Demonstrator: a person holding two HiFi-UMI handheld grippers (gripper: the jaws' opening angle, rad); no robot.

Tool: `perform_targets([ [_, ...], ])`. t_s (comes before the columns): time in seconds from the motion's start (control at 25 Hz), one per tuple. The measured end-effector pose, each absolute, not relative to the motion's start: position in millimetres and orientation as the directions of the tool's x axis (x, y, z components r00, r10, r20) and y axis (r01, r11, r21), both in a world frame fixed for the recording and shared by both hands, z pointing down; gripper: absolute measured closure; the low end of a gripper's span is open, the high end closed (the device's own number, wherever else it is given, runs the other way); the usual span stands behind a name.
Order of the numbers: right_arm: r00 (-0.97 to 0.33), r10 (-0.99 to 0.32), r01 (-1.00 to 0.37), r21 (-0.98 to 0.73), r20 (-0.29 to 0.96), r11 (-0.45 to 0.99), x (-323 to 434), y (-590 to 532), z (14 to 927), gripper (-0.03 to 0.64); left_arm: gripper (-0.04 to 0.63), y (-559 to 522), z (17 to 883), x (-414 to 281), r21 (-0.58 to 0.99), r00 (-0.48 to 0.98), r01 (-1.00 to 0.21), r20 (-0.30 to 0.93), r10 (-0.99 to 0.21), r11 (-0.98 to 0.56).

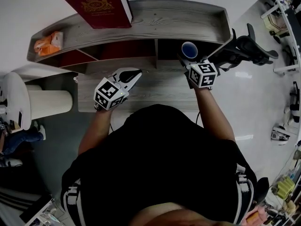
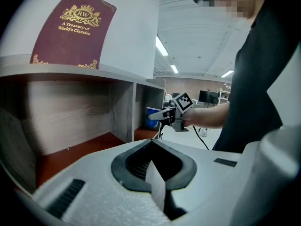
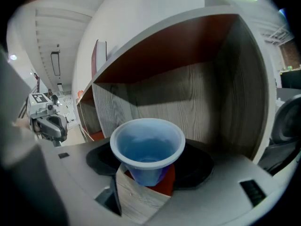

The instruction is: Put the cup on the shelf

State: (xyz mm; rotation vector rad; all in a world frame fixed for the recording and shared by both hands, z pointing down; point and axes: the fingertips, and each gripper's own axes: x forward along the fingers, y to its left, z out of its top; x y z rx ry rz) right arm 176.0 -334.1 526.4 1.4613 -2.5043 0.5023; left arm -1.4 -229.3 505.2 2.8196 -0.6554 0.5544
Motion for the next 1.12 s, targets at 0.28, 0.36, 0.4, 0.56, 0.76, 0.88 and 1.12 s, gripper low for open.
perform_targets([
  [0.28,-0.479,-0.805,-0.877,-0.211,0.350,0.431,180,-352,546,0.316,0.580,-235,511,-1,0.104,0.829,-0.455,0.411,-0.378,-0.884],
  [0.36,-0.474,-0.804,-0.880,-0.208,0.358,0.426,180,-357,551,0.316,0.580,-237,512,-2,0.107,0.829,-0.458,0.411,-0.380,-0.883],
  [0.4,-0.474,-0.803,-0.881,-0.211,0.362,0.424,180,-359,554,0.316,0.580,-237,512,-2,0.106,0.828,-0.460,0.410,-0.382,-0.882],
  [0.56,-0.480,-0.796,-0.877,-0.229,0.369,0.422,175,-363,560,0.316,0.580,-238,505,-3,0.097,0.828,-0.468,0.395,-0.398,-0.879],
  [0.76,-0.478,-0.786,-0.879,-0.215,0.393,0.427,169,-368,570,0.316,0.580,-237,505,-6,0.076,0.820,-0.469,0.408,-0.402,-0.880],
  [0.88,-0.471,-0.781,-0.882,-0.199,0.410,0.427,167,-371,577,0.316,0.580,-233,510,-7,0.044,0.808,-0.463,0.431,-0.402,-0.885],
  [1.12,-0.452,-0.774,-0.890,-0.174,0.444,0.421,167,-382,596,0.316,0.580,-232,512,-10,0.061,0.804,-0.474,0.438,-0.403,-0.878],
])
